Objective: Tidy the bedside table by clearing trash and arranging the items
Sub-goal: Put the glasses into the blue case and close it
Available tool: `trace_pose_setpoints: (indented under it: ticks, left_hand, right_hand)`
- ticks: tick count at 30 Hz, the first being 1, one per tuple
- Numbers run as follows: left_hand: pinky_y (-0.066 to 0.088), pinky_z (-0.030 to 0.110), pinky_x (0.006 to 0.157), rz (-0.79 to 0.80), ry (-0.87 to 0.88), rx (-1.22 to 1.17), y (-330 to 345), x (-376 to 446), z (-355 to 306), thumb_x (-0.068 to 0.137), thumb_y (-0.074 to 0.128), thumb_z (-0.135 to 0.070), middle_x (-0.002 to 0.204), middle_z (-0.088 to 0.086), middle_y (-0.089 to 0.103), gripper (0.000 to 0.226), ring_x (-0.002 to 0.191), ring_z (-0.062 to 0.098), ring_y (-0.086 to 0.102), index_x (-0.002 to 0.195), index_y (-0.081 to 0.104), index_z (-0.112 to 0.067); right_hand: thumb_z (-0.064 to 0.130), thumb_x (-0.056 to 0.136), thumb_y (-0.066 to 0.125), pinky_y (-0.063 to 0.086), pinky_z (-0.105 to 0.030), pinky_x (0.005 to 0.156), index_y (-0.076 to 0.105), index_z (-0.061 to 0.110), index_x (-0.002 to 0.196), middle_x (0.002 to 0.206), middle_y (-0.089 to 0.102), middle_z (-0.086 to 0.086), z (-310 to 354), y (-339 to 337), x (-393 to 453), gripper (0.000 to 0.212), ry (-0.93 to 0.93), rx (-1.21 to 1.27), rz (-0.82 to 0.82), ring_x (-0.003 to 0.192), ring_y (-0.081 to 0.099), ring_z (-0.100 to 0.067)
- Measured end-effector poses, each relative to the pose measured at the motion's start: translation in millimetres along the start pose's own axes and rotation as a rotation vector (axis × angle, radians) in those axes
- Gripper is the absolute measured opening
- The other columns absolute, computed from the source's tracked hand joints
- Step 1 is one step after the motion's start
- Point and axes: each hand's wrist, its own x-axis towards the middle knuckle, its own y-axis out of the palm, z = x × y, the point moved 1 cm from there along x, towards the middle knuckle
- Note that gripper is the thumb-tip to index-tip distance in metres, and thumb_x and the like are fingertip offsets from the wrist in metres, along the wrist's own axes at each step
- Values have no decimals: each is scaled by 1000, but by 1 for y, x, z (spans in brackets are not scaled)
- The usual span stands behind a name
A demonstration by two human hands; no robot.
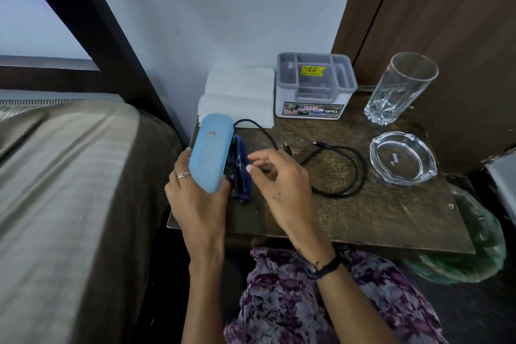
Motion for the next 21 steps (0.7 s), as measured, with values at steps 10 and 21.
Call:
trace_pose_setpoints:
  ticks: [10, 21]
  left_hand:
    - [42, 2, 70, 231, 146, -266, -18, -20, -53, 56, 72, -27, 97, -36, 54, 77, 87, -22, 50, 123, 37, -43]
    - [44, 36, 91, 300, 168, -285, 43, -116, -97, 66, 77, -13, 123, 6, 50, 88, 108, 15, 39, 140, 31, -16]
  right_hand:
    - [18, 81, 69, 42, -9, 68, 70, 26, 92, 82, 67, 10, -3, -82, -5, 13, 44, 213, -148, 70, 56, 3]
    - [20, 82, 69, 48, -13, 52, 60, 10, 106, 86, 71, 3, -23, -113, -44, 28, 467, 659, -235, 68, 67, 0]
